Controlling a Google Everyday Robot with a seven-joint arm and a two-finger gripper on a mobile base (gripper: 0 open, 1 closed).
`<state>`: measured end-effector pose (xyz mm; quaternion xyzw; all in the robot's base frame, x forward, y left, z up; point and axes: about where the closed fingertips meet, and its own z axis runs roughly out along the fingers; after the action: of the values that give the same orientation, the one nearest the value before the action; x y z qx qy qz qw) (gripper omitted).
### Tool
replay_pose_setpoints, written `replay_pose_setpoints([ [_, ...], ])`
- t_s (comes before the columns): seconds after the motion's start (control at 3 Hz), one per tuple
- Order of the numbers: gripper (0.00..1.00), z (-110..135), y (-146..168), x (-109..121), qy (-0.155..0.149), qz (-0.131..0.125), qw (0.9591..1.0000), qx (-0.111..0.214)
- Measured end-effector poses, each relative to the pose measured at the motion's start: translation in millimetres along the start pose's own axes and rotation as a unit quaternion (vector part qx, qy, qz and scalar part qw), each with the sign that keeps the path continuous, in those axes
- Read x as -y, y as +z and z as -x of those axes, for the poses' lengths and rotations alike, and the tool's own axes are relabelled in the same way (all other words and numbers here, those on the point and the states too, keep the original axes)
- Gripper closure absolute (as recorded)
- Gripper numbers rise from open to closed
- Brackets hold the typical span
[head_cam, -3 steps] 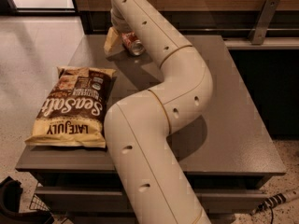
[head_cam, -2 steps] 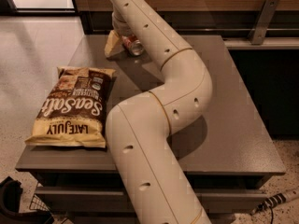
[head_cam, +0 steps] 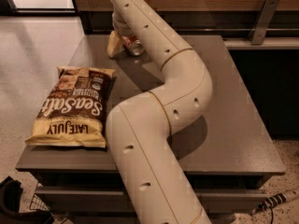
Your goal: Place coke can upright
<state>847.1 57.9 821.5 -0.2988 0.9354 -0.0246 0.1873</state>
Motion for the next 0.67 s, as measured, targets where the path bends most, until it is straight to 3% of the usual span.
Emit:
replay_pose_setpoints([
  [0.33,0.25,1.3,4.4,-0.7,0.000,0.000,1.0000,0.001],
  [0.67,0.47,2.2,8.2,-1.3,-0.001,0.001,1.0000,0.002],
])
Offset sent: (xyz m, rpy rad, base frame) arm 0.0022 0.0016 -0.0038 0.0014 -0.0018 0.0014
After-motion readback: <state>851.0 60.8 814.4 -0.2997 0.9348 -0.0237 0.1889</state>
